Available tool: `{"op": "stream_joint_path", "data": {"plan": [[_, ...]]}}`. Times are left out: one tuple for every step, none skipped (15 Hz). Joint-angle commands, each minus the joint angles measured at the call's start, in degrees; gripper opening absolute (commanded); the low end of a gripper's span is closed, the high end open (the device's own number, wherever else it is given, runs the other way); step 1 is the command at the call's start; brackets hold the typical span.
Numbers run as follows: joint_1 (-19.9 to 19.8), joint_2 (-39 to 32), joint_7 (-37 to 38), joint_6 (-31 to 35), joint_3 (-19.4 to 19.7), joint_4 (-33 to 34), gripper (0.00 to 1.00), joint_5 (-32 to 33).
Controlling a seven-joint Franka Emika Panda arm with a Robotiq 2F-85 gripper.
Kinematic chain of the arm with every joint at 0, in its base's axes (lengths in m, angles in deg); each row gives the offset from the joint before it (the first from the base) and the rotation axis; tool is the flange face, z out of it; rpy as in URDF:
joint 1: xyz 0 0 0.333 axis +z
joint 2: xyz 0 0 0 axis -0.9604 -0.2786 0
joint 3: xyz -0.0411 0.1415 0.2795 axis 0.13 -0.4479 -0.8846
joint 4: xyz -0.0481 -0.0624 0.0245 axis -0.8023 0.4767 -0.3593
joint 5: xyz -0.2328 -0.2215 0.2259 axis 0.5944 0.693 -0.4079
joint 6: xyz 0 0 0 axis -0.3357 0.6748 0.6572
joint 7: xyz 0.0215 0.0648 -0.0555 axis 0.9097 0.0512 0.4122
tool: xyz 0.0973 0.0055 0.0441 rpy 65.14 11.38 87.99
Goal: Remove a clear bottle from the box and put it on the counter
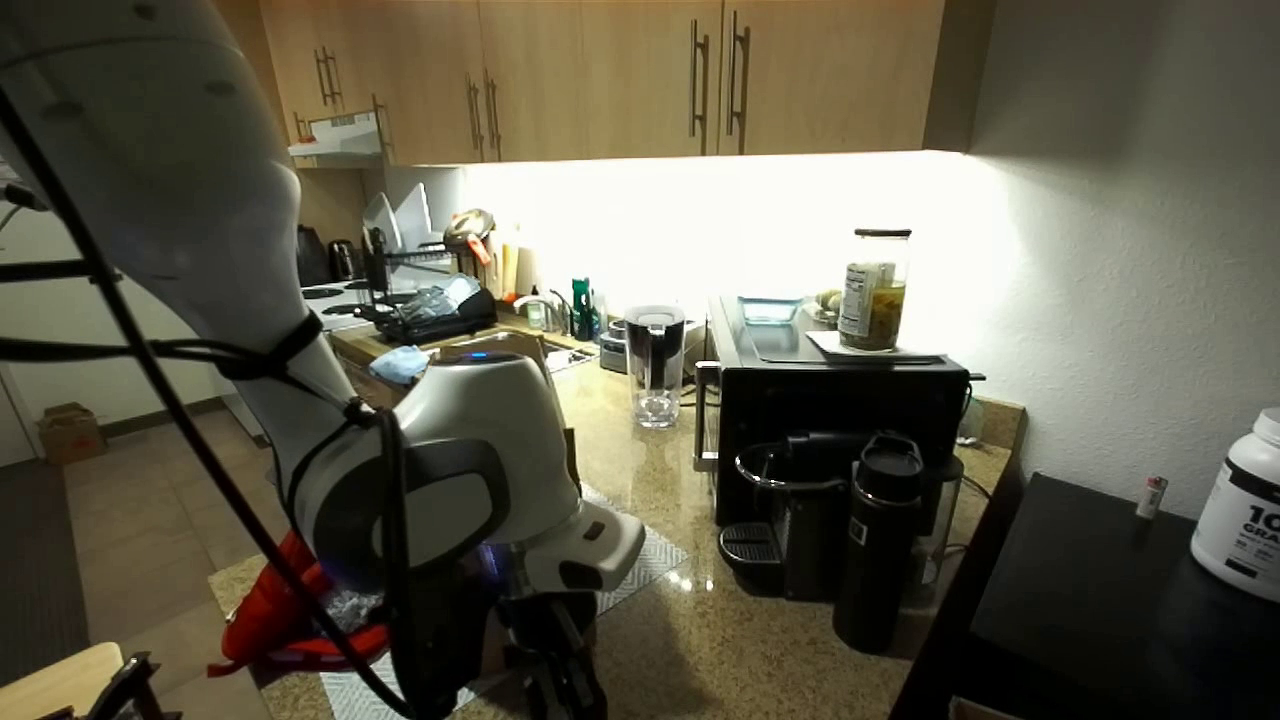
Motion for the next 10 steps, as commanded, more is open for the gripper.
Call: {"op": "stream_joint_path", "data": {"plan": [[1.74, 0.95, -1.30, 5.95, 1.00, -3.13, 0.06, -3.21], [0.86, 1.32, -2.83, 7.13, -0.34, -4.09, 0.06, -5.56], [-0.14, 1.69, -4.25, 8.16, -1.87, -5.03, 0.06, -8.17], [-1.17, 2.02, -5.64, 9.06, -3.60, -5.88, 0.06, -10.93], [-1.93, 2.43, -6.84, 9.68, -5.25, -6.65, 0.06, -13.51], [-2.88, 2.79, -8.07, 10.38, -7.01, -7.23, 0.06, -15.93], [-4.41, 3.18, -9.59, 10.56, -9.37, -7.63, 0.06, -18.42], [-7.86, 3.30, -8.93, 10.69, -12.82, -7.65, 0.06, -17.89], [-9.70, 3.34, -9.85, 10.60, -15.23, -7.71, 0.51, -19.32], [-11.98, 3.18, -10.30, 10.73, -17.88, -7.69, 0.52, -20.20]]}}
